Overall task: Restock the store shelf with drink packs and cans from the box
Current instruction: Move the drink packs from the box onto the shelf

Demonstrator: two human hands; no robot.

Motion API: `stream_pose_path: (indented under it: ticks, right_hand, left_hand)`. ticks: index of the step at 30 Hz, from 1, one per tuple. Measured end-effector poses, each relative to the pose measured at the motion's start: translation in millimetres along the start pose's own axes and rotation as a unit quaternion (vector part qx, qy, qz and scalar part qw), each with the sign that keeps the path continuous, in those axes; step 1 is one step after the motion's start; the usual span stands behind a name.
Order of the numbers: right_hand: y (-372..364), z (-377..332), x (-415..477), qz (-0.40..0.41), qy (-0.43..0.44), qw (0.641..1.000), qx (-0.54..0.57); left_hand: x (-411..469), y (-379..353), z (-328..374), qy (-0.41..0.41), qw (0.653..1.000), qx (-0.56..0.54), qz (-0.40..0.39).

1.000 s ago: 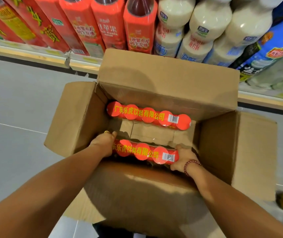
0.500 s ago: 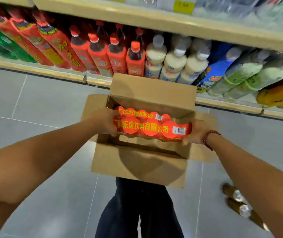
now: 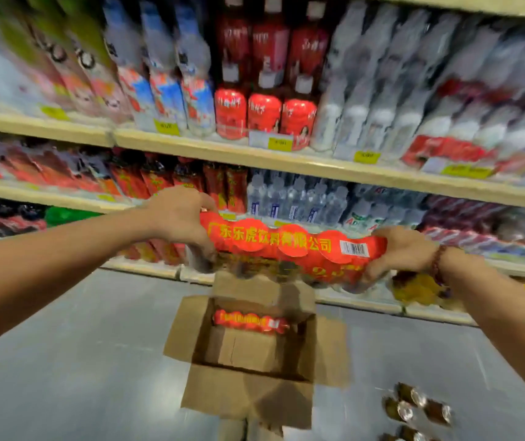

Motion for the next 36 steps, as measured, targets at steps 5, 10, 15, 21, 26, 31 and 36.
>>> stream_pose_path:
  ticks: [5, 10, 15, 21, 26, 31, 36]
  right_hand:
    - [111.2, -38.1, -67.5, 0.073, 0.042, 0.996, 0.043]
    - [202.7, -74.6, -134.9, 0.159, 0.104, 0.978, 0.082]
    - [266.2, -100.4, -178.5, 0.216, 0.158, 0.953, 0.140]
    - [339.1, -115.9, -198.3, 0.330, 0.223, 0.883, 0.250]
    - [390.6, -115.9, -200.7, 0.417, 0.253, 0.823, 0.292]
    - [428.3, -110.4, -186.1, 0.446, 0.262, 0.794, 0.319]
    - [439.4, -98.2, -154.5, 0.451, 0.234, 0.787, 0.349]
  left_hand:
    - [-52.5, 120.2, 28.5, -0.008, 0.992, -0.071, 0.101]
    - [-97.8, 215.8, 47.4, -0.051, 0.966, -0.179, 0.177]
    - [-129.6, 300.6, 68.0, -0.091, 0.931, -0.244, 0.256]
    - [-137.5, 373.9, 93.1, -0.162, 0.873, -0.320, 0.330]
    - [-115.9, 419.0, 110.5, -0.198, 0.840, -0.343, 0.371]
    - [-74.1, 438.9, 123.2, -0.195, 0.831, -0.342, 0.394]
    - [-25.8, 442.3, 129.0, -0.159, 0.851, -0.300, 0.400]
Point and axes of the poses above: each hand's wrist, its own x-axis towards the middle knuckle, its own y-axis out of the back of the hand, z = x × y, the point moved 9 cm from there along x, towards the middle knuckle, and after that the axes turned 6 degrees about -x, right-handed, at the moved point
